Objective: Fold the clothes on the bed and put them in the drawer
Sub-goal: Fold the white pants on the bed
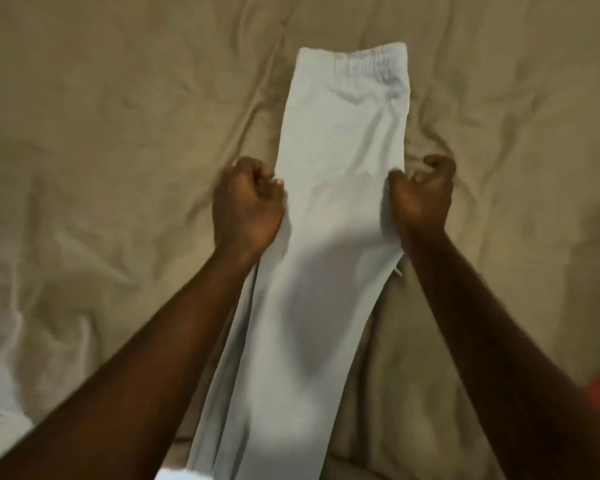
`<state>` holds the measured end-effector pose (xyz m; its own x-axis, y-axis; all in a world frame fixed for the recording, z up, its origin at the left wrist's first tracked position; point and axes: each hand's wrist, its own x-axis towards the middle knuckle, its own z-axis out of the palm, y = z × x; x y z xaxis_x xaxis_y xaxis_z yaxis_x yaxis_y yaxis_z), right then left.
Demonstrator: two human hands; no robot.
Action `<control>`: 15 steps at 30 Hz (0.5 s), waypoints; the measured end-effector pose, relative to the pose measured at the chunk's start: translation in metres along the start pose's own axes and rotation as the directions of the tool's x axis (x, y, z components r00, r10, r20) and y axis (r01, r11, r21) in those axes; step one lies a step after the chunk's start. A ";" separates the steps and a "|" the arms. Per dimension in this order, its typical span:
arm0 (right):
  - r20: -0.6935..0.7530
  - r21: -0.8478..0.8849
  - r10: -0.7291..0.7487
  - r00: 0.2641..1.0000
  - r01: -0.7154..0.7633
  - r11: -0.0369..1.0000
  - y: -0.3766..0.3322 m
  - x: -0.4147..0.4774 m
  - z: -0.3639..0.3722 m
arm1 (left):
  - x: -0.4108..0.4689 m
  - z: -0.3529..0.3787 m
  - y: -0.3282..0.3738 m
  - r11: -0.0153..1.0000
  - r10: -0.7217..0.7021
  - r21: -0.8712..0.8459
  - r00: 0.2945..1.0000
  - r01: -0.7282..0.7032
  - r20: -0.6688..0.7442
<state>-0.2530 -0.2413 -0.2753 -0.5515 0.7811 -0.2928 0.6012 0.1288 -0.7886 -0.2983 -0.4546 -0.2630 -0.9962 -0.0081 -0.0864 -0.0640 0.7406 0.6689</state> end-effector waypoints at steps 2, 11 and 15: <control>0.004 -0.026 0.080 0.997 -0.080 0.996 0.036 -0.077 -0.023 | -0.073 -0.036 -0.026 0.994 -0.106 0.025 0.992 0.105 0.066; 0.228 -0.083 0.348 0.909 -0.338 0.937 0.142 -0.324 -0.056 | -0.245 -0.079 -0.117 0.956 -0.240 0.260 0.869 0.135 0.432; 0.168 -0.154 0.332 0.928 -0.308 0.939 0.138 -0.335 -0.053 | -0.252 -0.093 -0.133 0.936 -0.353 0.105 0.890 0.337 0.289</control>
<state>0.0455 -0.4528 -0.2576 -0.4094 0.6654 -0.6243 0.8233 -0.0254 -0.5670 -0.0442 -0.6139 -0.2612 -0.8471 -0.0742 -0.5263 -0.3892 0.7609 0.5192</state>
